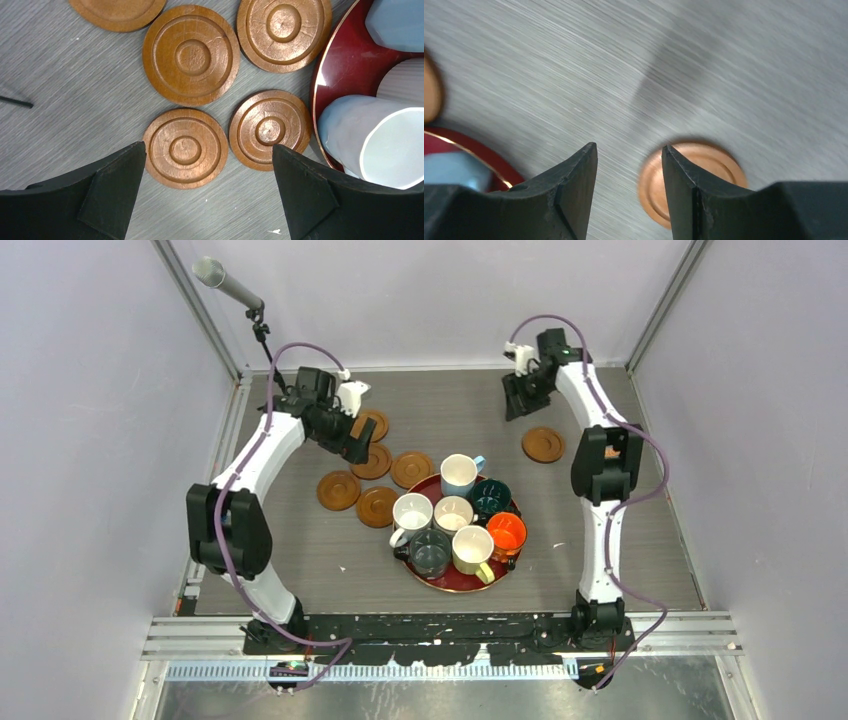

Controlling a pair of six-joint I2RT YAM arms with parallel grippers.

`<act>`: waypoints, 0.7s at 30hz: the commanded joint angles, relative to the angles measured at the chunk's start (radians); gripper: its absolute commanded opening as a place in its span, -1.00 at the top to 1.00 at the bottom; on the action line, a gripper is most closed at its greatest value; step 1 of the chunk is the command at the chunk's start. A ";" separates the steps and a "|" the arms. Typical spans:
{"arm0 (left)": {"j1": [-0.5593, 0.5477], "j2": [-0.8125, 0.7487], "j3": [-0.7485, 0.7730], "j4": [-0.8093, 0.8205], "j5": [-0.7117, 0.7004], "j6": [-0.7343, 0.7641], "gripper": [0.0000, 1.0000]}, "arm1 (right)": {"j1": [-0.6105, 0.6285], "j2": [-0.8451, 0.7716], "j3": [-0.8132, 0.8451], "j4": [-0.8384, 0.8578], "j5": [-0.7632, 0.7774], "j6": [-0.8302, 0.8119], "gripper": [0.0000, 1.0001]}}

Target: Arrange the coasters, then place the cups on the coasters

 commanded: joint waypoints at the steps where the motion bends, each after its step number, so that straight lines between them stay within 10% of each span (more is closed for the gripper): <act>1: -0.020 0.062 0.055 0.045 0.059 -0.006 -1.00 | 0.097 0.016 0.090 0.035 -0.104 0.050 -0.12; 21: -0.245 0.520 0.412 0.069 -0.019 0.259 -0.42 | 0.127 0.003 0.065 0.040 -0.105 0.094 -0.12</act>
